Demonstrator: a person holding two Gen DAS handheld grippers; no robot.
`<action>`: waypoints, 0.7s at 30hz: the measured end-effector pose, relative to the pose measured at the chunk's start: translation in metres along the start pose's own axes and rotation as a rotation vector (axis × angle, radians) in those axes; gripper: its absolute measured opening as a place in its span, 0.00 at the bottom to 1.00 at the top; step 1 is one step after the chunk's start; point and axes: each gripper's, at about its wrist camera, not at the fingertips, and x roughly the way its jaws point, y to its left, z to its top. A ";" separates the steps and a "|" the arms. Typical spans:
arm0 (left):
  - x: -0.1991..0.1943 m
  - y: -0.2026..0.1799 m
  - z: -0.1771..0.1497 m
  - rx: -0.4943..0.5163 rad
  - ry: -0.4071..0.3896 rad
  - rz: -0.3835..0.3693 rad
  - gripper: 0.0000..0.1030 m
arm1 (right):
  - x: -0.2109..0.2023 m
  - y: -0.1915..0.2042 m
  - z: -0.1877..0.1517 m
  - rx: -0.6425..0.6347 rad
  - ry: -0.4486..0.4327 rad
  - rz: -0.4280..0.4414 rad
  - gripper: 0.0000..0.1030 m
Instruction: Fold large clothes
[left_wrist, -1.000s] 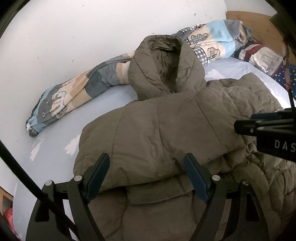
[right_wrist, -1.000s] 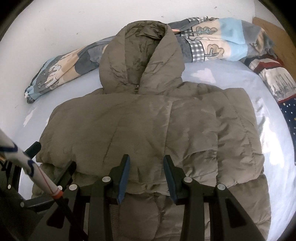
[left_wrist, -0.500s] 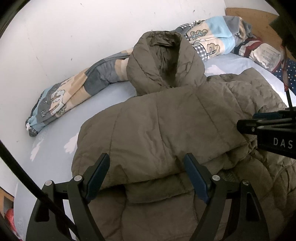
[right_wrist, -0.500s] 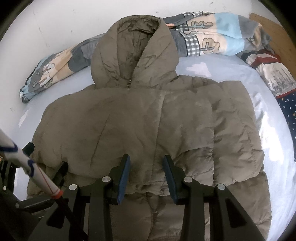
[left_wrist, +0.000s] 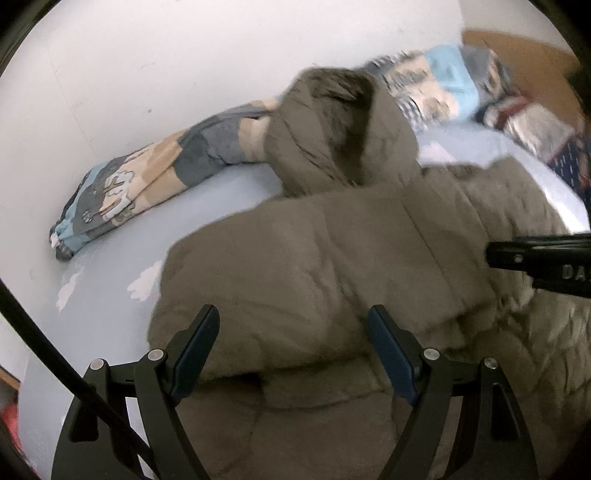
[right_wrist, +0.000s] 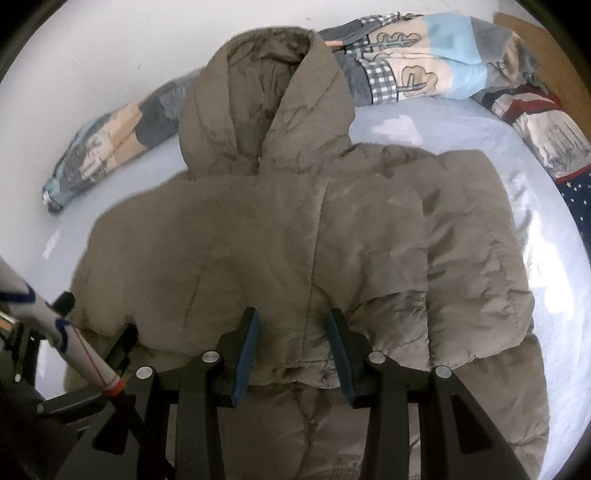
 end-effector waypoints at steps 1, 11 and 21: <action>0.000 0.007 0.002 -0.022 0.000 -0.004 0.79 | -0.004 -0.003 0.003 0.010 -0.016 0.004 0.41; 0.044 0.068 -0.010 -0.283 0.211 -0.022 0.79 | 0.006 -0.040 0.007 0.127 0.017 -0.044 0.41; 0.019 0.066 -0.001 -0.280 0.141 -0.030 0.79 | 0.000 -0.037 0.007 0.125 0.009 -0.045 0.46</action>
